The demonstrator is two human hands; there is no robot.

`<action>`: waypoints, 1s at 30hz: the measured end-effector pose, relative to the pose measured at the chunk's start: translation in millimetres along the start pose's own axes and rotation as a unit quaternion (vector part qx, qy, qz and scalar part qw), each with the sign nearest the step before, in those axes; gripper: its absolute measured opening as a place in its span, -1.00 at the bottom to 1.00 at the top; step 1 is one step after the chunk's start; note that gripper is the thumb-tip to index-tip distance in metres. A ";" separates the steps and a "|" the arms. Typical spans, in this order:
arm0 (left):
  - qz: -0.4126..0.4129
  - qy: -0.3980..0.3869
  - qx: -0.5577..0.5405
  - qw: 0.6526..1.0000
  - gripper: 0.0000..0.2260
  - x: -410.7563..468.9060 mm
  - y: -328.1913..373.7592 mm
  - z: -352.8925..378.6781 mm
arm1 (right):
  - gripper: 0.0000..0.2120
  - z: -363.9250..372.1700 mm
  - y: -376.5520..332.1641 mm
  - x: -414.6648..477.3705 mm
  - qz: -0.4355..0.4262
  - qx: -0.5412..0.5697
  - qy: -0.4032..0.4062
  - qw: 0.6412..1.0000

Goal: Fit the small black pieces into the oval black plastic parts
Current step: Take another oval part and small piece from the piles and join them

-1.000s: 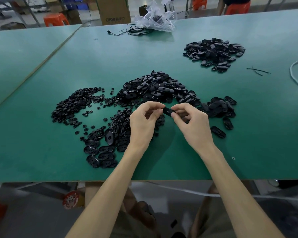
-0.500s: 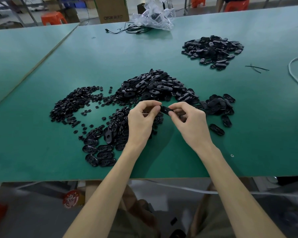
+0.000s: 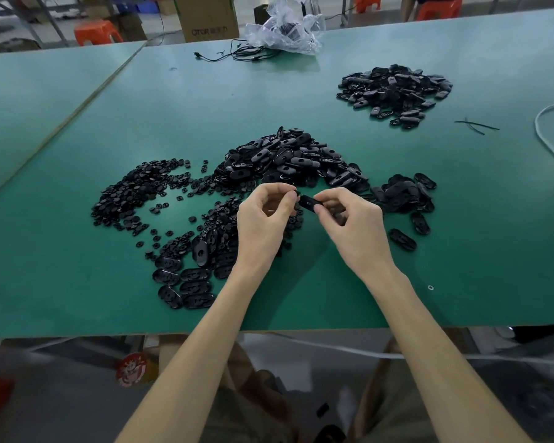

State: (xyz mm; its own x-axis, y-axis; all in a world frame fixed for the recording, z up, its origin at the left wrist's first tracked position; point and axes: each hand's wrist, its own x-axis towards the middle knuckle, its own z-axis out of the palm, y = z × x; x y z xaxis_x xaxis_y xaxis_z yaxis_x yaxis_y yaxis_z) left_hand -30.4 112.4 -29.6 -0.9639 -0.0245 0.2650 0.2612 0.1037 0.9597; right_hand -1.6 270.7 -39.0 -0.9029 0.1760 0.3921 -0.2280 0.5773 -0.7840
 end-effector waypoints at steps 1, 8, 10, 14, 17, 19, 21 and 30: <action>0.005 -0.010 0.013 1.000 -0.95 -0.4 -0.1 0.5 | -0.89 0.0 0.2 0.1 0.001 0.001 0.002 1.000; 0.050 -0.062 0.107 0.991 -0.94 -2.2 -0.3 4.6 | -0.88 0.1 1.3 0.6 -0.001 0.013 0.006 1.000; 0.060 -0.061 0.123 0.989 -0.94 -2.7 -0.9 5.3 | -0.87 0.3 1.6 0.6 -0.003 0.011 -0.002 1.000; 0.059 -0.059 0.123 0.989 -0.93 -2.3 -2.5 5.4 | -0.87 -0.3 1.2 0.5 -0.005 0.011 -0.010 1.000; 0.058 -0.063 0.113 0.990 -0.91 -2.5 -3.6 5.4 | -0.86 -0.9 -0.3 0.0 -0.007 0.015 -0.014 1.000; 0.058 -0.060 0.116 0.990 -0.91 -2.6 -4.6 6.1 | -0.86 -1.4 -1.0 -0.1 -0.008 0.015 -0.014 1.000; 0.058 -0.051 0.118 0.990 -0.92 -1.9 -5.6 6.1 | -0.87 -2.1 -1.4 0.1 -0.009 0.015 -0.011 1.000; 0.061 -0.041 0.124 0.989 -0.91 -1.2 -4.9 5.5 | -0.88 -1.7 -1.9 0.2 -0.009 0.029 -0.001 1.000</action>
State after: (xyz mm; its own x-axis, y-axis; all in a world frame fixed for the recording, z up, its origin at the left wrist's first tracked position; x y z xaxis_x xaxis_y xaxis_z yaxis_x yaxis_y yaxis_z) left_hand -30.9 117.5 -35.1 -0.9293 0.0832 0.3599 0.3658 0.3428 0.8653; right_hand -0.7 271.0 -36.7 -0.8995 0.1641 0.4050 -0.2648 0.5328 -0.8038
